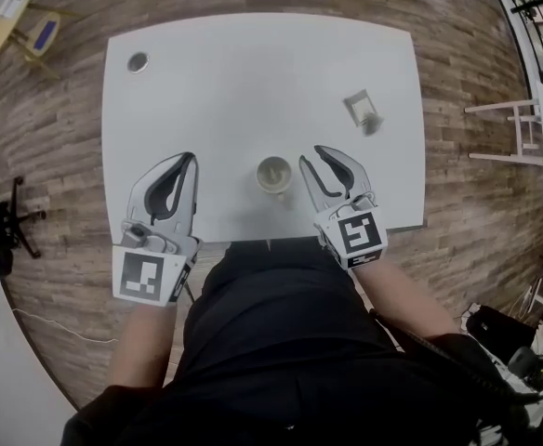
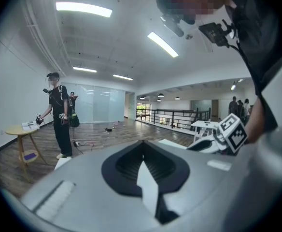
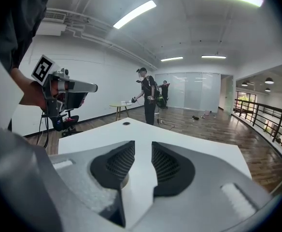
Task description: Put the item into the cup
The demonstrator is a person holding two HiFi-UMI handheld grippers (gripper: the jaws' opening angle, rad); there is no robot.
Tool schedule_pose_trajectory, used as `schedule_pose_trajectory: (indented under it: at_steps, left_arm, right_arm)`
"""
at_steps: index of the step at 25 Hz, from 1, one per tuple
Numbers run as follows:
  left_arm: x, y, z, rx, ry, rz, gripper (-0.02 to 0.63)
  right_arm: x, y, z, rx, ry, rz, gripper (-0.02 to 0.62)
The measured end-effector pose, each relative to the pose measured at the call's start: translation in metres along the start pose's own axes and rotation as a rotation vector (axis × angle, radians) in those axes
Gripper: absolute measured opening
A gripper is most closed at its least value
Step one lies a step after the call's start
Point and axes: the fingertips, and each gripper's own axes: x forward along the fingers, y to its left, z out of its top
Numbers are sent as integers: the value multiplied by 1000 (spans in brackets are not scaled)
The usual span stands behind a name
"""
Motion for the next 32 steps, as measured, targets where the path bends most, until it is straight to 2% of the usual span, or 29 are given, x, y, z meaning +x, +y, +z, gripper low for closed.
schedule_pose_trajectory:
  at_steps: [2,6,14,32]
  left_arm:
    - [4,-2,7,-36,-8,10,-2]
    - [1,9,5,47,-17,6,-2]
    - [3,18,18,65,-54,26,-2]
    - [6,5,56,138,-142,-1,-2]
  right_arm:
    - [-3,-8,0,13,1,-19,114]
    - [-8,-17,4,21,-11,-49,114]
    - [-13,-33,15,22,-43,-107,114]
    - [-42,-56,47,21,-150,-207,114]
